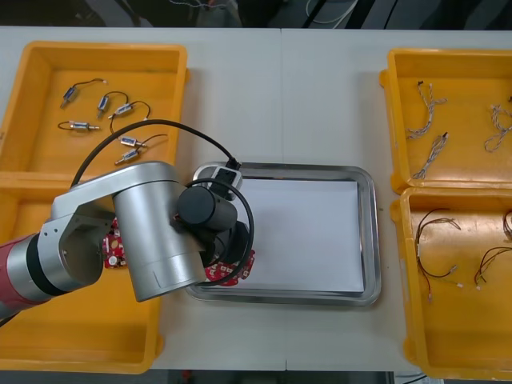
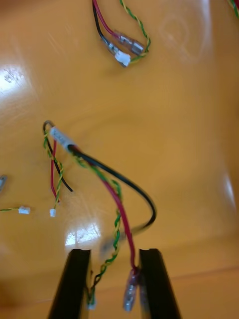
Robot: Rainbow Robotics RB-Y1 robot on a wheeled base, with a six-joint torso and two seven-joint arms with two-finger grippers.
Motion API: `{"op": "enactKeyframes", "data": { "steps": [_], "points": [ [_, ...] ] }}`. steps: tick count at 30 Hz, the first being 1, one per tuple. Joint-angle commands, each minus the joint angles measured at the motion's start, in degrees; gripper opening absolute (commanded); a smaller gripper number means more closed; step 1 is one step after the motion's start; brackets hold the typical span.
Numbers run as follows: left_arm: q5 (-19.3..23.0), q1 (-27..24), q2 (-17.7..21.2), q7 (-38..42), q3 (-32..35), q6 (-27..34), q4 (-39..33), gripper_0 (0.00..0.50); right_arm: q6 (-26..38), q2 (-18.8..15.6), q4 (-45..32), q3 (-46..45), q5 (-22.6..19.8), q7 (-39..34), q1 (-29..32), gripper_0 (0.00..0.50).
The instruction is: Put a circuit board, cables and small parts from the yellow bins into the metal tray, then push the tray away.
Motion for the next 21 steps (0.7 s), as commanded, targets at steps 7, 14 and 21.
{"op": "enactKeyframes", "data": {
  "steps": [7, 14, 21],
  "points": [
    [-3.0, -2.0, -1.8, 5.8, -3.5, -3.2, 2.9, 0.0, -0.5, 1.6, -2.1, -0.9, -0.5, 3.8, 2.5, 0.5],
    [-4.9, -2.0, -2.3, 6.5, -5.2, -3.8, 4.0, 0.0, 1.5, 1.6, -4.6, -2.7, -0.8, 3.7, 2.5, 0.5],
    [-4.9, -2.0, -2.3, 7.4, -5.7, -4.1, 4.4, 0.0, 3.0, 1.4, -6.9, -4.9, -1.0, 3.9, 2.4, 0.5]
  ]
}}
